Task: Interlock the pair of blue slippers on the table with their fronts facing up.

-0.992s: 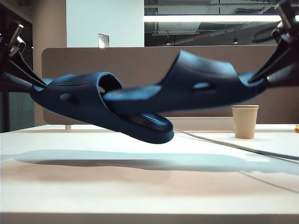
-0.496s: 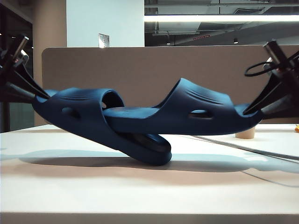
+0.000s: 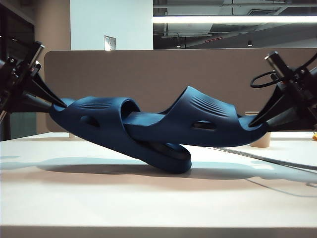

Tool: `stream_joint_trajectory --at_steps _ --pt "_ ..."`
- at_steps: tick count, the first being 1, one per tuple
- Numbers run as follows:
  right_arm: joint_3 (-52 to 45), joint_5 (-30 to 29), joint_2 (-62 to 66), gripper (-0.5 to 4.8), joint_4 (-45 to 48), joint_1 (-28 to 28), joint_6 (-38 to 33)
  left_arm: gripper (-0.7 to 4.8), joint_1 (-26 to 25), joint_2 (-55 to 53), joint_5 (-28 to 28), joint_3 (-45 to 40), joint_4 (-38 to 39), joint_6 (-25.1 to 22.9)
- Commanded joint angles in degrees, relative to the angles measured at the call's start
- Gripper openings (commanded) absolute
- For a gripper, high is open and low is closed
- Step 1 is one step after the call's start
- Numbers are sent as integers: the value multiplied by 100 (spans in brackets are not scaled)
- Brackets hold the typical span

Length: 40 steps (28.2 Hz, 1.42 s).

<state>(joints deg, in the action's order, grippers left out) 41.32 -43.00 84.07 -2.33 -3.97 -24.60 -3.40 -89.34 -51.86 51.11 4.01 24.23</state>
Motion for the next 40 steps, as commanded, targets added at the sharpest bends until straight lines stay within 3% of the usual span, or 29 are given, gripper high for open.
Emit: stream_joint_trajectory --at_steps 1,23,40 --pt "13 149 39 -2 153 -85 -94 -3 109 -81 -197 22 -94 133" --pt "13 986 374 -2 688 -852 -422 -3 496 -289 -72 20 -68 20" --pt "15 966 391 -2 999 -1091 -546 -3 833 -321 61 20 -31 -22"
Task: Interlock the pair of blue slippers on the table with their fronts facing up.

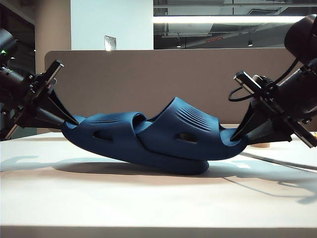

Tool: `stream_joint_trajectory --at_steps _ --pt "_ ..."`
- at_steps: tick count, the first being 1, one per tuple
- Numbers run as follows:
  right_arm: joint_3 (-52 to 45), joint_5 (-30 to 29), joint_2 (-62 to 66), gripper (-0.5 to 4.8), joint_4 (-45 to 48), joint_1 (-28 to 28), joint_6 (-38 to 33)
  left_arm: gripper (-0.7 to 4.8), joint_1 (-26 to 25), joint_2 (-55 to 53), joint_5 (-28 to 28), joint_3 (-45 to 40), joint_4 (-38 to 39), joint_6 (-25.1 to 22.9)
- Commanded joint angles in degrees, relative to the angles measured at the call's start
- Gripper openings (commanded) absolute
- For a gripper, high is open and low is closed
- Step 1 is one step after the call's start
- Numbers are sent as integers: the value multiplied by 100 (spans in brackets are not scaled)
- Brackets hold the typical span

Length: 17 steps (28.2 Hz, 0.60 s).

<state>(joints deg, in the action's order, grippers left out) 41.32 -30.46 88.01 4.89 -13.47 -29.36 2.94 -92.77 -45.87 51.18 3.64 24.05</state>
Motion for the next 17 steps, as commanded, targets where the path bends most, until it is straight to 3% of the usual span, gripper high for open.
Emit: stream_joint_trajectory --at_steps 1,17 --pt "15 -286 -2 -2 310 -175 -87 -3 199 22 -535 15 7 -4" --pt "20 -201 -2 -2 654 -420 -251 -2 313 22 -540 15 -13 13"
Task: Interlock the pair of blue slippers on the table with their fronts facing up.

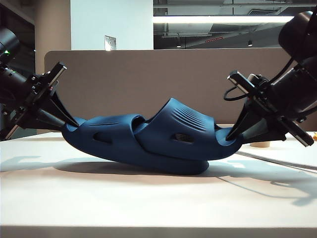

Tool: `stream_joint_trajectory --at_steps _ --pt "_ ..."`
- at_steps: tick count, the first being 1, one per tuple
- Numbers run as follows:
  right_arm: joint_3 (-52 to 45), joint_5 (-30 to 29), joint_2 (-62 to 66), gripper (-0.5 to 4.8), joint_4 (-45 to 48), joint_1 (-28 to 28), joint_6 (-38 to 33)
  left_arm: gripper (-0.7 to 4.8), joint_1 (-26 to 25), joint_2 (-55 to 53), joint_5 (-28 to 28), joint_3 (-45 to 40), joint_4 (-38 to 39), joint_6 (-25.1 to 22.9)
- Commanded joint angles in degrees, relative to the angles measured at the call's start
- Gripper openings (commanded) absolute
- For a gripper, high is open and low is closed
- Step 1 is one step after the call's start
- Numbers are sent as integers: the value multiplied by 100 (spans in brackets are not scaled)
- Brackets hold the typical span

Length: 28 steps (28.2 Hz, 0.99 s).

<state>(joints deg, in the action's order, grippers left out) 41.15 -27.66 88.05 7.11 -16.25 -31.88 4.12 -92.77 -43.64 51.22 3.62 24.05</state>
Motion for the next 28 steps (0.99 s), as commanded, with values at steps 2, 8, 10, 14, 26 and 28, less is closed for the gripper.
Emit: stream_joint_trajectory --at_steps 2,8,10,14,26,28 --pt "37 -476 -7 -2 431 -142 22 -2 195 22 -763 11 -4 13" --pt "37 -345 -7 -2 446 -142 42 -2 195 22 -782 11 7 13" --pt "37 -308 -4 -2 459 -142 42 -2 195 22 -782 9 9 13" --pt "37 -221 -4 -1 474 -142 46 -2 195 22 -780 9 9 13" --pt "37 -61 -7 75 472 -136 398 -2 195 22 -778 9 13 -2" --pt "37 -35 -7 102 468 -136 511 -3 195 22 -778 9 15 -2"
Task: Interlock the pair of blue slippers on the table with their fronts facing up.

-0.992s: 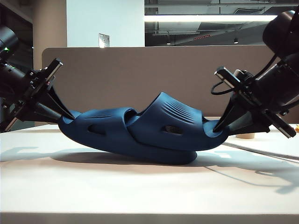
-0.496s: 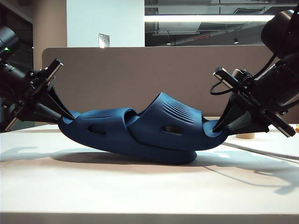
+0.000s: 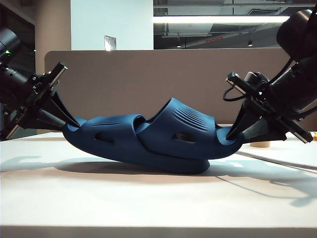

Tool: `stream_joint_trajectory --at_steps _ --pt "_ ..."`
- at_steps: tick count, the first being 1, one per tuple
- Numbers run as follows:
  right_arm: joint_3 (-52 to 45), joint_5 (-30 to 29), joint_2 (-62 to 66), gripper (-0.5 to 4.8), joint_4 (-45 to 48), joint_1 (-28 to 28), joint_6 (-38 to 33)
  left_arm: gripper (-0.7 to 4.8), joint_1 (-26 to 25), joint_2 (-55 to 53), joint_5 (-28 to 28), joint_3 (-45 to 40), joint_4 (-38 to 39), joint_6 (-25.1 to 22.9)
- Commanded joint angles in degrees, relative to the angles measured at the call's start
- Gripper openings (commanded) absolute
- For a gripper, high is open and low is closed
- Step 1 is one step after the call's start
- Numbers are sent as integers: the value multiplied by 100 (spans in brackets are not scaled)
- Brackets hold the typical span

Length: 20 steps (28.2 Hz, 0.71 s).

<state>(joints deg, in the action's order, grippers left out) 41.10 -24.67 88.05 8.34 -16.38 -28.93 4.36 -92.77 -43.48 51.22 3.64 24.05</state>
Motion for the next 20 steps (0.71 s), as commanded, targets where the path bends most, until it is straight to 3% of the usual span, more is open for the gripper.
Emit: stream_joint_trajectory --at_steps 1,10,14,20 --pt "42 -330 -7 111 345 -118 269 -2 170 22 -787 9 15 -4" --pt "42 -179 -7 122 339 -111 828 -3 170 22 -706 9 17 -24" --pt "42 -11 -11 205 334 -90 990 -2 170 22 -629 9 63 -81" --pt "44 52 -20 214 358 33 1143 -2 168 22 -514 9 177 -157"
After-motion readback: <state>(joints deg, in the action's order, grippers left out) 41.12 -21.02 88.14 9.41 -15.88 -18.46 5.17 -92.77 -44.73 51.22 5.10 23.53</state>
